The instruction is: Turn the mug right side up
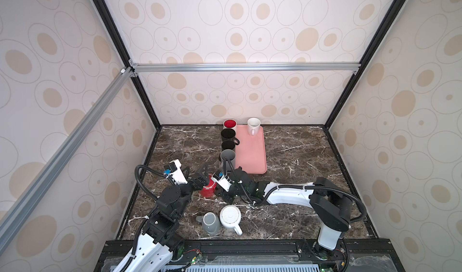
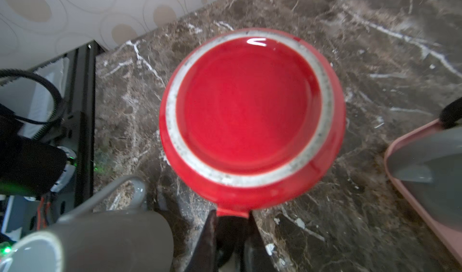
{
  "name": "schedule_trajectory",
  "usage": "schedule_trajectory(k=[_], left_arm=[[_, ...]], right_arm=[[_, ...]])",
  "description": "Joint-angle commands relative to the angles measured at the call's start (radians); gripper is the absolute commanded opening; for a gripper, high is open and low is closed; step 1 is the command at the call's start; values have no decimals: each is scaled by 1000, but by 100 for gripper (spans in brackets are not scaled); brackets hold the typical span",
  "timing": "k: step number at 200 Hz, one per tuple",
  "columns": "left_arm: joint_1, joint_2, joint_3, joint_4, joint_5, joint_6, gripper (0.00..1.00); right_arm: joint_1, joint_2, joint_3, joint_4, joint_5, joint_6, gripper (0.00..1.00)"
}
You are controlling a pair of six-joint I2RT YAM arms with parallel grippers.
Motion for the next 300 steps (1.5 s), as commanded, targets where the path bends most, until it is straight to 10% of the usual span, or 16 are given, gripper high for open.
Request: schedule_trajectory(k=[1,157,300], left_arm=[[3,-3,5,71,49,8,99],[2,504,-30,898,609,-243,85],[-149,851,105,1448,755,-423,62]], right_arm=[[-5,-109,-32,129,13,29,0],[-399,-685,-474,441,-54,479,0],[-429,-626,-380,895,-237,869,0]])
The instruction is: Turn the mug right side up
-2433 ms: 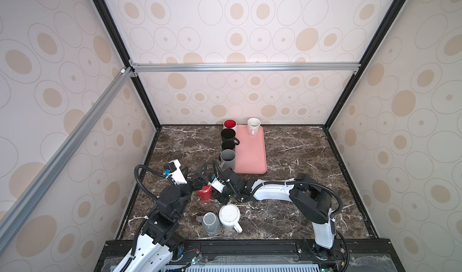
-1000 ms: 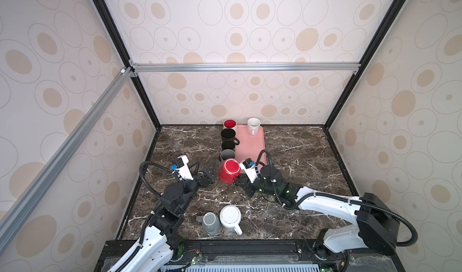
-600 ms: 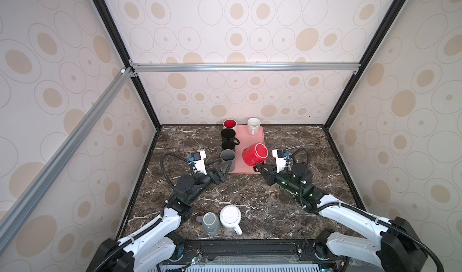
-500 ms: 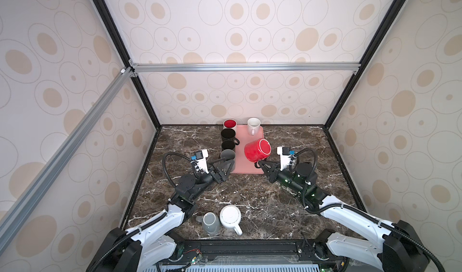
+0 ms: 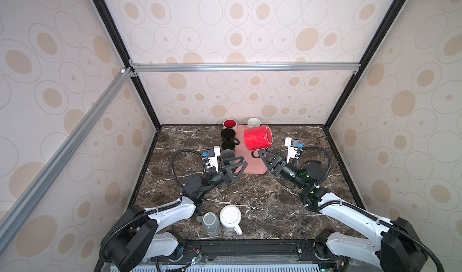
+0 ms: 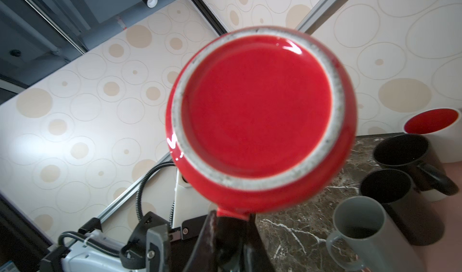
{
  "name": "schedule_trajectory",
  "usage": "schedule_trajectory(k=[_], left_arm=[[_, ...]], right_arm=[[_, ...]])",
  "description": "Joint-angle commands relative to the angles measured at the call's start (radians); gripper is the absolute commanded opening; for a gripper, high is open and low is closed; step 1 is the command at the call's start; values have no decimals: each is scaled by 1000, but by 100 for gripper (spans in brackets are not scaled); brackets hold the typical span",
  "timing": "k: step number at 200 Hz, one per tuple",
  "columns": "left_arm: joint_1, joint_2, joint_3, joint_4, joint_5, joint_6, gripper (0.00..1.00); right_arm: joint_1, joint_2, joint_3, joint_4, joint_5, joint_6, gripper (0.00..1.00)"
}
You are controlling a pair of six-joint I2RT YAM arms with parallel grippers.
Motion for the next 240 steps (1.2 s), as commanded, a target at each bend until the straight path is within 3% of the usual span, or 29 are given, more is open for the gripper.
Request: schedule_trajectory(k=[1,87,127,160,204,240], left_arm=[[-12,26,55,182,38,-73,62],[-42,54,93,185,14,-74,50],[-42,34,84,144,5,-60,53],[-42,-14,83,50,1,-15,62],[-40,-123,71,-145,-26,106,65],[-39,-200,66,-275,-42,183,66]], right_arm=[[0,8,56,200,-48,76,0],[53,37,81,247,-82,77,0],[53,-7,80,145,-73,31,0],[47,-27,47,-35,-66,8,0],[36,51,-37,-61,-231,16,0],[32,193,-140,95,-394,-25,0]])
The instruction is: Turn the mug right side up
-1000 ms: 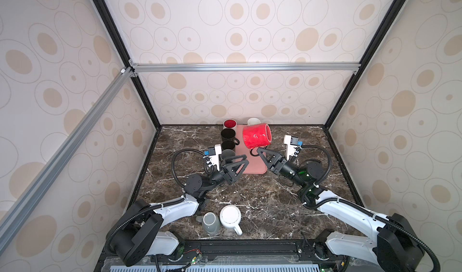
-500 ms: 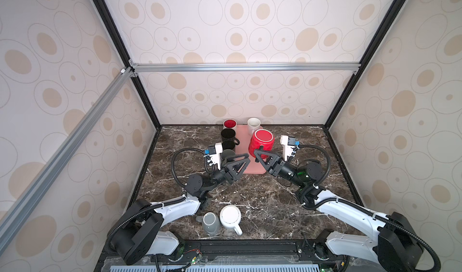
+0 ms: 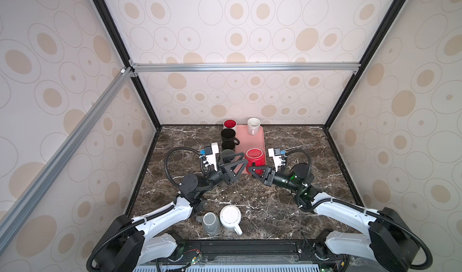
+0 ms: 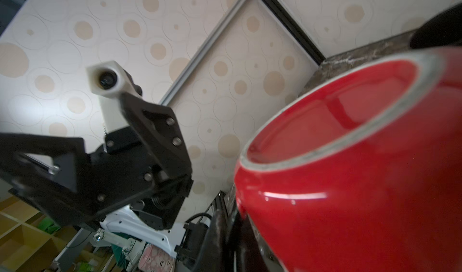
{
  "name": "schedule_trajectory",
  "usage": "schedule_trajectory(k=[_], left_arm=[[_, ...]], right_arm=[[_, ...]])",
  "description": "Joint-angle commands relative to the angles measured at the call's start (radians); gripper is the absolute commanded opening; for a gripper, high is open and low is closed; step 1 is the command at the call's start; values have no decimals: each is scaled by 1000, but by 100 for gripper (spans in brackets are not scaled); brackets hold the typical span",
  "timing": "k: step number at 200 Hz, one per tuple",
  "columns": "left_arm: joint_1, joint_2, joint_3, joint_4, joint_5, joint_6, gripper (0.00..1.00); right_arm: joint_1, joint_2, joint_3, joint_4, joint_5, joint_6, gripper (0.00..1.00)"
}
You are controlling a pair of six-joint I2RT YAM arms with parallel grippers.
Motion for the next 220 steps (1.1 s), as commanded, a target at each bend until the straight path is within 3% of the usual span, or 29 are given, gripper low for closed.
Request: schedule_trajectory(k=[1,68,100,114,145,161,220], left_arm=[[-2,-48,4,-105,-11,92,66],[-2,-120,-3,-218,-46,152,66],[-2,-119,-6,-222,-49,153,67],[-2,-118,-6,-226,-49,155,67],[-2,-119,-4,-226,-51,156,67],[-2,-122,-5,-230,-49,156,67],[0,-139,-25,-229,-61,156,67]], right_arm=[[-1,72,-48,186,-158,-45,0],[-1,476,-71,547,-292,2,0],[-1,538,-73,545,-291,-31,0],[-2,538,-84,500,-275,-61,0],[-7,506,-123,370,-189,-120,31],[-8,454,-130,230,-149,-167,42],[12,236,-138,-268,91,-290,49]])
